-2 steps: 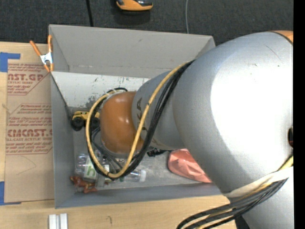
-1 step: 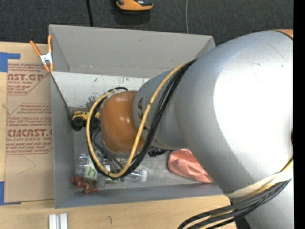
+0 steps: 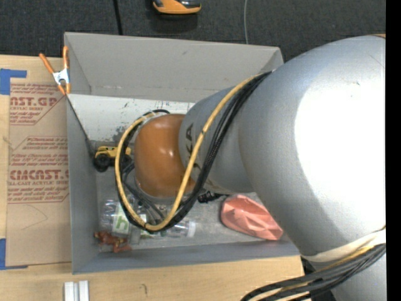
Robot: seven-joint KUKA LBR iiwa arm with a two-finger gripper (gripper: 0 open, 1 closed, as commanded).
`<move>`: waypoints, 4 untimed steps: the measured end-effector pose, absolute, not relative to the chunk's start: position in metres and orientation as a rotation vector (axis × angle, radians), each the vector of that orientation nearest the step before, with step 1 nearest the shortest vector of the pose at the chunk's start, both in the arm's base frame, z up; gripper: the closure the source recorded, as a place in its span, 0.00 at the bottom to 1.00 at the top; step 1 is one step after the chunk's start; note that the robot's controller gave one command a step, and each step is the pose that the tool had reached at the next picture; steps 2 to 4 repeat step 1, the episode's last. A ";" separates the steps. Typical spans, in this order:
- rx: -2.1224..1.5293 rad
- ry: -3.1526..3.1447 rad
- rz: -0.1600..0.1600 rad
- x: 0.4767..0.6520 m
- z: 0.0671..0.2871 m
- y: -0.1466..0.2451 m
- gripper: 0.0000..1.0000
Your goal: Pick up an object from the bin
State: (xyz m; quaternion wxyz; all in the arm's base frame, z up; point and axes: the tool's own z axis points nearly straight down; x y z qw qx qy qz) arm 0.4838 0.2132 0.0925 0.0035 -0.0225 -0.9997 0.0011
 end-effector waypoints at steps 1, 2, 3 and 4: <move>-0.071 -3.136 0.001 0.484 0.111 0.214 1.00; -0.071 -3.136 0.001 0.484 0.111 0.214 1.00; -0.071 -3.136 0.001 0.484 0.111 0.214 1.00; -0.071 -3.136 0.001 0.484 0.111 0.214 1.00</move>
Offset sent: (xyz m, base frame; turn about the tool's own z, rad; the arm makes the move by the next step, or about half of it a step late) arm 0.0000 -0.0001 0.0215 0.0000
